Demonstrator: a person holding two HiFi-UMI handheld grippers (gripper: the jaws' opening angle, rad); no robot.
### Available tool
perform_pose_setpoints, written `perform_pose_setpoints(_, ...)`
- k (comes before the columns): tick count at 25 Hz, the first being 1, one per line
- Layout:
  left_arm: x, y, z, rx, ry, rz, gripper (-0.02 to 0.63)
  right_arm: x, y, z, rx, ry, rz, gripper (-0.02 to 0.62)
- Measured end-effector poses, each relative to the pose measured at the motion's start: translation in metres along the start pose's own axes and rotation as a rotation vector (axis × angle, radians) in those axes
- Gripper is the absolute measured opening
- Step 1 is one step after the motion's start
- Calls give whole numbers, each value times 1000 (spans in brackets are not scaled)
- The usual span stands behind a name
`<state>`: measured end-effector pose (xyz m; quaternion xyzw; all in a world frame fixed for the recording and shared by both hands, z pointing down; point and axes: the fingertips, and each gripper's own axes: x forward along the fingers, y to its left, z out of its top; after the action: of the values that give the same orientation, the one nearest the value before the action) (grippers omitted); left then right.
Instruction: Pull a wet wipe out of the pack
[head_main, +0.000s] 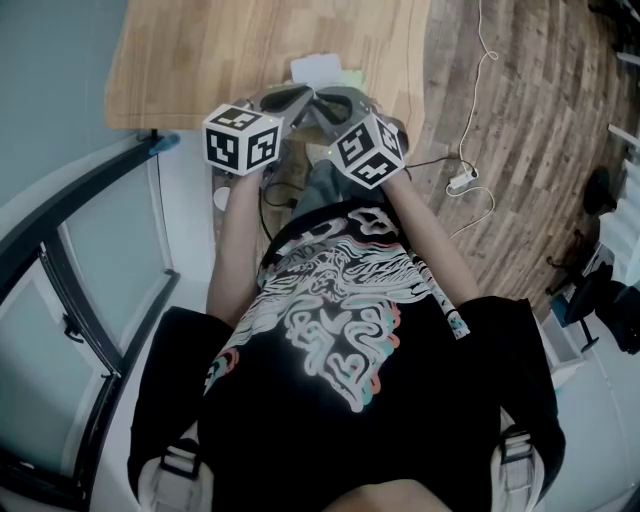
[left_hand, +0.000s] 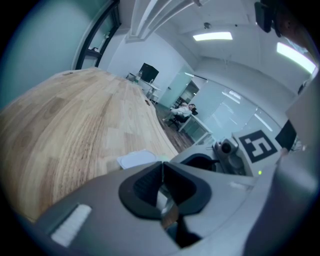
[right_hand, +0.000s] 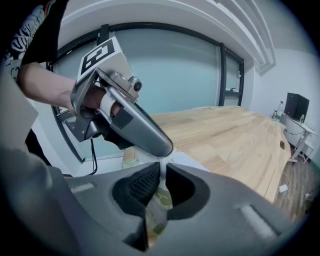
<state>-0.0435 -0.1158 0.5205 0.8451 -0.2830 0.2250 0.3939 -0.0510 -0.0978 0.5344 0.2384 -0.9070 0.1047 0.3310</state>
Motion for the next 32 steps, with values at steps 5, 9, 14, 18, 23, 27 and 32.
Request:
perform_pose_setpoints(5, -1, -1, 3, 4, -3, -2, -2, 1, -1, 0, 7, 1, 3, 37)
perform_pose_setpoints(9, -2, -1, 4, 1, -5, -1, -3, 0, -1, -1, 12, 1, 7, 37)
perform_pose_setpoints(14, -5, -1, 5, -6, -14, -2, -3, 1, -1, 0, 23, -6, 12, 35)
perform_pose_setpoints(18, -6, -2, 7, -12, -23, -3, -3, 0, -1, -1, 19, -5, 14, 37)
perform_pose_setpoints(23, -10, -5, 10, -20, -34, -4, -3, -2, 0, 0, 21, -7, 20, 37)
perform_pose_setpoints(27, -14, -6, 13, -16, -40, 0, -3, -2, 2, 0, 23, -4, 27, 37)
perform_pose_setpoints(32, -17, -6, 17, -30, -57, -1, -3, -1, 2, 0, 23, 0, 32, 37)
